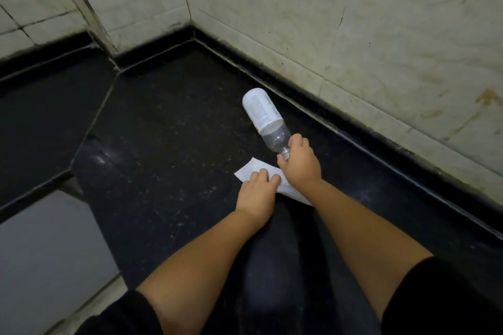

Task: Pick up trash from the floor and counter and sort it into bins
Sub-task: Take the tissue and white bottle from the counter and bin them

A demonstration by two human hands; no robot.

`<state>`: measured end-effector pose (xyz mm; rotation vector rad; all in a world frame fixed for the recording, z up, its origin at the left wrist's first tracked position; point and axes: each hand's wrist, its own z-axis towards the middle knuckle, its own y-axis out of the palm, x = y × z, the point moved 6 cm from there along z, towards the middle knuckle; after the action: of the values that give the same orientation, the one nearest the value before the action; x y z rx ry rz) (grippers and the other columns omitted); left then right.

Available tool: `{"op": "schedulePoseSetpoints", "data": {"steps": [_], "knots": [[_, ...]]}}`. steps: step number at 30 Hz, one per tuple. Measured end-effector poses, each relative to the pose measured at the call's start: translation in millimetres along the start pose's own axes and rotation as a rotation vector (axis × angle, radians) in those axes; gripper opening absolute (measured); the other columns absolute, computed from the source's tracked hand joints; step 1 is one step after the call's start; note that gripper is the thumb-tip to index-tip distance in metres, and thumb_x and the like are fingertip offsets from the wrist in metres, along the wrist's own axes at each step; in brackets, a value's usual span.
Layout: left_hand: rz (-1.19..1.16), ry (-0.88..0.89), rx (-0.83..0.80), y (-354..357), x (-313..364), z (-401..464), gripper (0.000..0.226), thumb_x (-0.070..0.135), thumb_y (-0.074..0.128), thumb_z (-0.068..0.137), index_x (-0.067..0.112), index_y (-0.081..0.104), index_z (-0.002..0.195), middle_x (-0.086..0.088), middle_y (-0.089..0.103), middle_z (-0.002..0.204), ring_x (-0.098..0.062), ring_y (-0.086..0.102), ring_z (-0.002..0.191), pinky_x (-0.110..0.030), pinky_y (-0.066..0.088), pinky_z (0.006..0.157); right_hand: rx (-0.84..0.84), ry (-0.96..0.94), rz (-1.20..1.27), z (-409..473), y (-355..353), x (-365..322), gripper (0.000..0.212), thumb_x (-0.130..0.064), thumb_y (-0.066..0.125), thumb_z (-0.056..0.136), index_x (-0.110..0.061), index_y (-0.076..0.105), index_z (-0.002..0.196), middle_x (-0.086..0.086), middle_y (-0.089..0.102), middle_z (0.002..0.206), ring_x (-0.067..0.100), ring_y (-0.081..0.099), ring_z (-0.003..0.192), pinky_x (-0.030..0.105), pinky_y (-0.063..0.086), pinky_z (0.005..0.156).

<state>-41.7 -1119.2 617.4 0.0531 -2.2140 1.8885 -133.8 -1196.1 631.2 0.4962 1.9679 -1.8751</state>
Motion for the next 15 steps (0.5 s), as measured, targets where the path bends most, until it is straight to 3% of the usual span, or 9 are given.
{"op": "schedulePoseSetpoints", "data": {"steps": [4, 8, 15], "knots": [[-0.067, -0.038, -0.076, 3.1, -17.0, -26.9, 0.031, 0.002, 0.045, 0.089, 0.009, 0.048, 0.119, -0.011, 0.045, 0.117, -0.027, 0.045, 0.110, -0.037, 0.045, 0.079, -0.051, 0.020, 0.048, -18.1, -0.7, 0.9, 0.039, -0.022, 0.061, 0.087, -0.005, 0.041, 0.116, 0.017, 0.046, 0.121, 0.036, 0.059, 0.097, 0.037, 0.045, 0.071], [-0.096, -0.116, -0.089, -13.7, -46.9, -76.6, 0.028, 0.004, 0.042, 0.090, 0.008, 0.050, 0.116, -0.011, 0.045, 0.118, -0.026, 0.046, 0.112, -0.038, 0.045, 0.081, -0.124, 0.067, 0.133, -48.6, -11.6, -18.0, 0.042, -0.020, 0.062, 0.085, -0.003, 0.040, 0.117, 0.019, 0.044, 0.125, 0.034, 0.058, 0.099, 0.037, 0.048, 0.080], [-0.145, -0.439, 0.062, -53.7, -145.1, -222.6, 0.024, -0.001, 0.046, 0.088, 0.004, 0.054, 0.110, -0.014, 0.048, 0.118, -0.030, 0.051, 0.109, -0.039, 0.046, 0.082, -0.275, -0.164, 0.115, -147.9, 7.4, -127.1, 0.040, -0.018, 0.062, 0.085, -0.001, 0.042, 0.115, 0.020, 0.045, 0.123, 0.030, 0.052, 0.090, 0.032, 0.039, 0.073]]}}
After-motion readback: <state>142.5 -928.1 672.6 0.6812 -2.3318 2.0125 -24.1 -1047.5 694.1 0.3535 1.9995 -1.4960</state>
